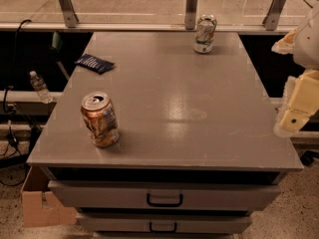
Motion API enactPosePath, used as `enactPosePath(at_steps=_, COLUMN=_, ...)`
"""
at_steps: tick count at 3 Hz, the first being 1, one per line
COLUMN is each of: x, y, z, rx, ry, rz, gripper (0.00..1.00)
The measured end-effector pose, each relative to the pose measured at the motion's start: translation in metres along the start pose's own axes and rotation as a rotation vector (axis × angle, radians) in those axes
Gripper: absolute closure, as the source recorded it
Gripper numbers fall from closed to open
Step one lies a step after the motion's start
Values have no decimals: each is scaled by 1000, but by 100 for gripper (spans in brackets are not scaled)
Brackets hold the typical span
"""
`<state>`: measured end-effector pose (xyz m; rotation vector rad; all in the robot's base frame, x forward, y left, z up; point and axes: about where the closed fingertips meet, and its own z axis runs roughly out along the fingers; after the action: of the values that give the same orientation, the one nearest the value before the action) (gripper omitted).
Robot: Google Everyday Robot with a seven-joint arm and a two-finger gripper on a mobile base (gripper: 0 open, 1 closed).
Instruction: Move orange can near rxbar blueberry
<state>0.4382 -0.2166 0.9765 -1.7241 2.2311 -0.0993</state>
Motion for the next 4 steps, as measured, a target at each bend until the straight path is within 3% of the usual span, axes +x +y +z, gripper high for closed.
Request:
enactPosePath(at_steps=3, x=-3, y=-1, z=-1, rx=2, ry=-22, rz=-4, gripper=0)
enactPosePath(at_steps=4, x=-37, y=5, z=19, rx=-56, ry=-117, rz=-45, gripper=0)
